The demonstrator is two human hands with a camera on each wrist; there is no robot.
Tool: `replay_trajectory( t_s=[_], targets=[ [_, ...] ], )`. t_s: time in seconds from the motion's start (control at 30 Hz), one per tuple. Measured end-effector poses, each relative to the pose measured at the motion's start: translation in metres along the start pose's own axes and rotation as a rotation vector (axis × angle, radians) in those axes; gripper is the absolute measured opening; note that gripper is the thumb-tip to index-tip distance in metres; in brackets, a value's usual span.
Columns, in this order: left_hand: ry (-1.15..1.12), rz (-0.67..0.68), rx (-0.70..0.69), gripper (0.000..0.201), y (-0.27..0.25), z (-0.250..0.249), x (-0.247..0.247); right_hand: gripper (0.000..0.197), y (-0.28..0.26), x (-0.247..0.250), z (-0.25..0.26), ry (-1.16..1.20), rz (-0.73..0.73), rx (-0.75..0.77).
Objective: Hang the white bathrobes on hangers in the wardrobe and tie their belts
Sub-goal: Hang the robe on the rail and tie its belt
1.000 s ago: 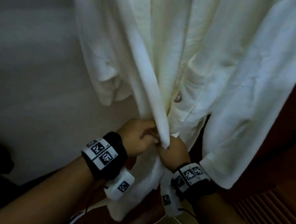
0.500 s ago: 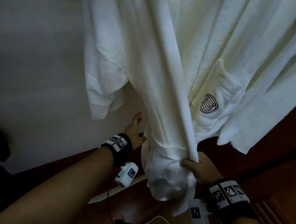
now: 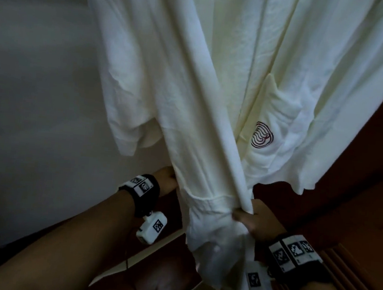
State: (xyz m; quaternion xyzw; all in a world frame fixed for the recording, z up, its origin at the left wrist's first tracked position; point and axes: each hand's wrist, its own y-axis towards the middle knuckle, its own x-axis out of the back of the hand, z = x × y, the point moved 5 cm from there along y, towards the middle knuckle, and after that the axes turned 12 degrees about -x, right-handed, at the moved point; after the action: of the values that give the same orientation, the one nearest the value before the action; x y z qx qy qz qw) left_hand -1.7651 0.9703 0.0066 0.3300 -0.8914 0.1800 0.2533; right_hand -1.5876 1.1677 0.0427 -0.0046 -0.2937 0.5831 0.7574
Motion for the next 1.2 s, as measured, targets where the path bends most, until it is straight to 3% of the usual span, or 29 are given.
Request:
replay_trajectory(
  t_s=[0.1,0.17,0.23,0.3,0.4,0.47,0.57,0.67,0.77,0.87,0.97,1.13,1.2],
  targets=[
    [-0.139,0.037,0.004,0.043,-0.03,0.011,0.006,0.036,0.012,0.0,-0.005,-0.094,-0.112,0.022],
    [-0.037,0.049,-0.022,0.044,-0.047,0.025,0.015,0.037,0.017,0.003,-0.002,-0.191,-0.159,0.048],
    [0.129,-0.078,0.016,0.018,-0.061,0.043,0.045,0.035,0.02,0.009,0.004,-0.357,-0.137,0.121],
    [0.332,-0.23,0.071,0.017,-0.078,0.054,0.087,0.036,0.023,0.022,0.005,-0.534,-0.071,0.193],
    [0.537,-0.312,0.072,0.021,-0.101,0.046,0.141,0.039,0.038,0.057,0.006,-0.788,-0.115,0.259],
    [0.62,-0.362,0.096,0.022,-0.111,0.039,0.167,0.029,0.05,0.082,0.016,-0.928,-0.204,0.23],
    [0.726,-0.462,0.084,0.015,-0.122,0.036,0.197,0.035,0.062,0.106,0.03,-1.0,-0.272,0.068],
    [0.811,-0.489,0.199,0.012,-0.134,0.049,0.226,0.037,0.064,0.115,0.037,-0.96,-0.317,0.022],
    [0.82,-0.563,0.344,0.023,-0.157,0.063,0.256,0.034,0.06,0.11,0.04,-0.873,-0.374,0.035],
    [0.733,-0.673,0.422,0.028,-0.177,0.072,0.276,0.029,0.056,0.091,0.032,-0.799,-0.31,0.013],
    [0.573,-0.726,0.332,0.022,-0.178,0.063,0.268,0.022,0.045,0.065,0.032,-0.596,-0.194,0.033],
    [0.119,-0.803,0.164,0.046,-0.174,0.042,0.231,0.013,-0.003,0.007,0.066,-0.032,0.013,0.177],
    [-0.034,-0.852,0.08,0.049,-0.176,0.028,0.207,0.02,-0.019,-0.013,0.075,0.035,0.087,0.239]
  ],
)
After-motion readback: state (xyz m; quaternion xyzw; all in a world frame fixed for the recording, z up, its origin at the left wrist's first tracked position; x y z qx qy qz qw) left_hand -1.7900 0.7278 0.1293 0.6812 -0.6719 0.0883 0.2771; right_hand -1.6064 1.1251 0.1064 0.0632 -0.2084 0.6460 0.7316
